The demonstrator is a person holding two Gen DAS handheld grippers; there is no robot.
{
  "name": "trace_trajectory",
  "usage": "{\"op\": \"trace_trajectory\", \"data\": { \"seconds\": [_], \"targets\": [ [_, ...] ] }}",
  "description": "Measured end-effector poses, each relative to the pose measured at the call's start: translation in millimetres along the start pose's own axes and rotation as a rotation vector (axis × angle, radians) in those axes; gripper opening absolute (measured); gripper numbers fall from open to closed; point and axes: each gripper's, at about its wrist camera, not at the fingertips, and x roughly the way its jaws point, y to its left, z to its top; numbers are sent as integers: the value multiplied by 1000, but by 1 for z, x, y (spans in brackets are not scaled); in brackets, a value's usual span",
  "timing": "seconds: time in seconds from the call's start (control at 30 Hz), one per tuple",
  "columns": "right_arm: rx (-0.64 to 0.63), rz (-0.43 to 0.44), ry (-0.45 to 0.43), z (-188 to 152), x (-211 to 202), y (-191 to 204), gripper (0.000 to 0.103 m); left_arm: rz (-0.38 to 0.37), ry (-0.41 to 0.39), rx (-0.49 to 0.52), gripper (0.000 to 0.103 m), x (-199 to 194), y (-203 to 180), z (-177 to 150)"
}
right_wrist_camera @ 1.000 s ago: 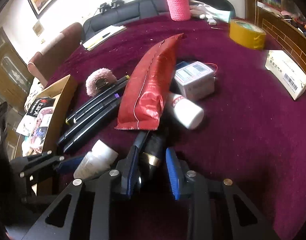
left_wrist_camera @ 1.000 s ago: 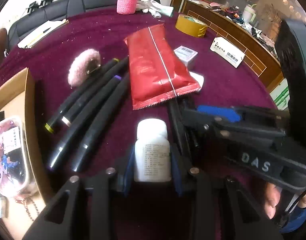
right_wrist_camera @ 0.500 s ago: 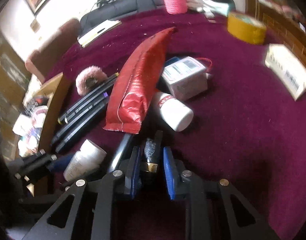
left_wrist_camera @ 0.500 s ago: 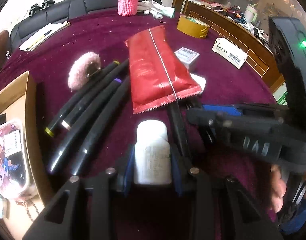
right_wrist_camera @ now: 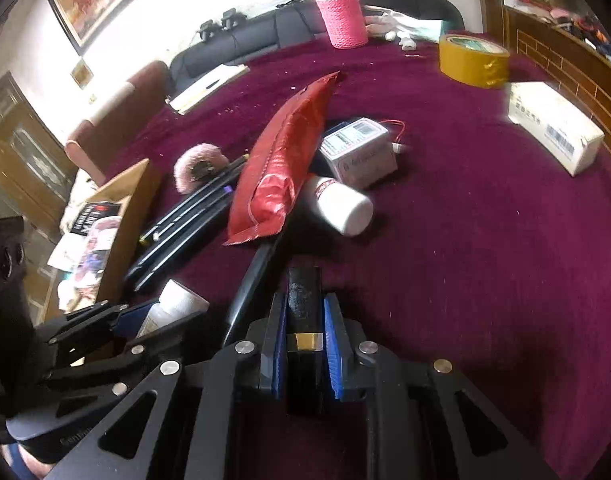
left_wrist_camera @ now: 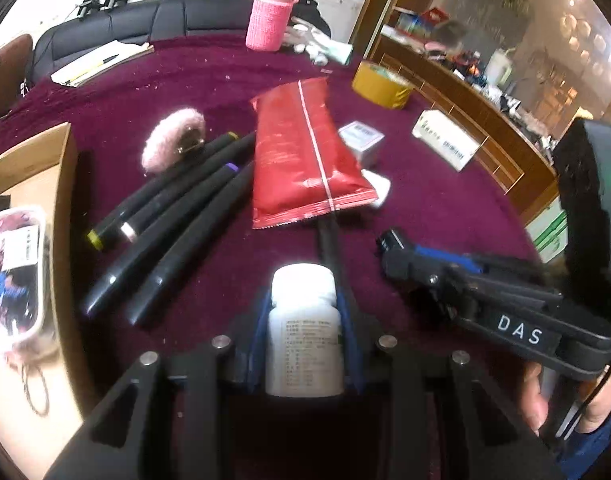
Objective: Organize objects
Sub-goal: 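Carry the pill bottle and lipstick tube into the tray and open both tools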
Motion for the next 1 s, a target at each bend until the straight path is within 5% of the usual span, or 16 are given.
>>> {"op": "trace_trajectory", "data": {
  "seconds": [0.53,1.0],
  "targets": [
    [-76,222,-35,-13,-32,61,19,-60,-138,-93,32,-86,31,-24],
    [-289,350,102,-31,20,196,20,92,-238,-324,32,-149,146,-69]
  ]
}}
